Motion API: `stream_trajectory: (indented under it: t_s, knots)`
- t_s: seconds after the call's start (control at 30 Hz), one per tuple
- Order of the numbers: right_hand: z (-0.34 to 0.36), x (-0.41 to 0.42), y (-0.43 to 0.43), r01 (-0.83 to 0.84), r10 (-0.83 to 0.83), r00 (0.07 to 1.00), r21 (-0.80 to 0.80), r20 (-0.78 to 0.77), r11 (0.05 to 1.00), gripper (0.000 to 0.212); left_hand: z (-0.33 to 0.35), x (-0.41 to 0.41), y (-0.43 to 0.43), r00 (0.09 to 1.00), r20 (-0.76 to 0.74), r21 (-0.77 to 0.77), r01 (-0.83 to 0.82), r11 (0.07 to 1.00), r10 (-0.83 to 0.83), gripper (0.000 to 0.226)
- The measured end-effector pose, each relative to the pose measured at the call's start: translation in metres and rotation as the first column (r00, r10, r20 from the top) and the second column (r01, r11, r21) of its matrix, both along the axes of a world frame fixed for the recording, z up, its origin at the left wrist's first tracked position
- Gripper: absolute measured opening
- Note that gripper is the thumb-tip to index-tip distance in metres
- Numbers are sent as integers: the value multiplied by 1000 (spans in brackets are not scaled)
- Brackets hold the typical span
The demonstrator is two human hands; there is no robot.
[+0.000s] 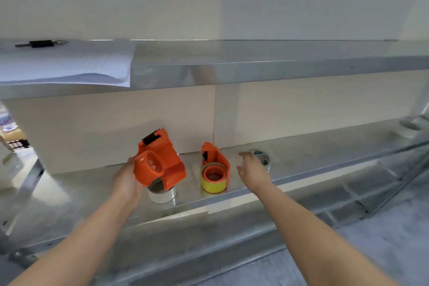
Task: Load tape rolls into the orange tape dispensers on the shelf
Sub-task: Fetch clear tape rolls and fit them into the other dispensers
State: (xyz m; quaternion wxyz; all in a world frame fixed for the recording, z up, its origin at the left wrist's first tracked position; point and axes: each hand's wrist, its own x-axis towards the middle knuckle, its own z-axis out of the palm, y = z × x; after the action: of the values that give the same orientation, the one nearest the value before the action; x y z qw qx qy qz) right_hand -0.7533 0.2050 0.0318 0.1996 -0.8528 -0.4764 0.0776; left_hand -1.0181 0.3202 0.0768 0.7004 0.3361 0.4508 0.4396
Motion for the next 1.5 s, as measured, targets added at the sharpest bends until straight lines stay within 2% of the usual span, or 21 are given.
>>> stream_trajectory:
  t_s: [0.3, 0.5, 0.73, 0.83, 0.97, 1.1, 1.23, 1.37, 1.5]
  knots:
    - [-18, 47, -12, 33, -21, 998, -213, 55, 976, 50, -11, 31, -2, 997, 52, -18, 57, 998, -56, 34]
    - [-34, 58, -11, 33, 19, 987, -318, 160, 948, 46, -8, 53, -5, 997, -38, -69, 65, 995, -68, 31]
    - [-36, 63, -10, 81, -64, 994, -191, 94, 978, 34, -7, 74, -12, 999, 22, -70, 45, 996, -44, 30]
    - [-33, 58, -13, 106, -112, 989, -71, -92, 992, 34, -4, 80, -15, 999, 6, -44, 49, 998, -49, 30]
    - [-22, 43, -9, 267, -183, 906, 178, -383, 947, 34, 3, 84, -17, 999, -7, -25, 52, 998, -52, 31]
    - [3, 15, 0, 324, -90, 837, 357, -539, 876, 33, 8, 81, -16, 998, -2, -28, 62, 998, -62, 32]
    - [20, -16, 13, 312, 32, 788, 444, -614, 840, 35, 12, 69, -11, 1000, 9, 20, 0, 1000, 0, 33]
    - [39, -51, 26, 233, 213, 731, 531, -648, 815, 17, 18, 48, 0, 998, -21, 67, -58, 996, 59, 33]
    - [48, -88, 40, 181, 321, 653, 554, -686, 813, 4, 24, 23, 6, 991, -105, 135, -63, 989, 78, 33]
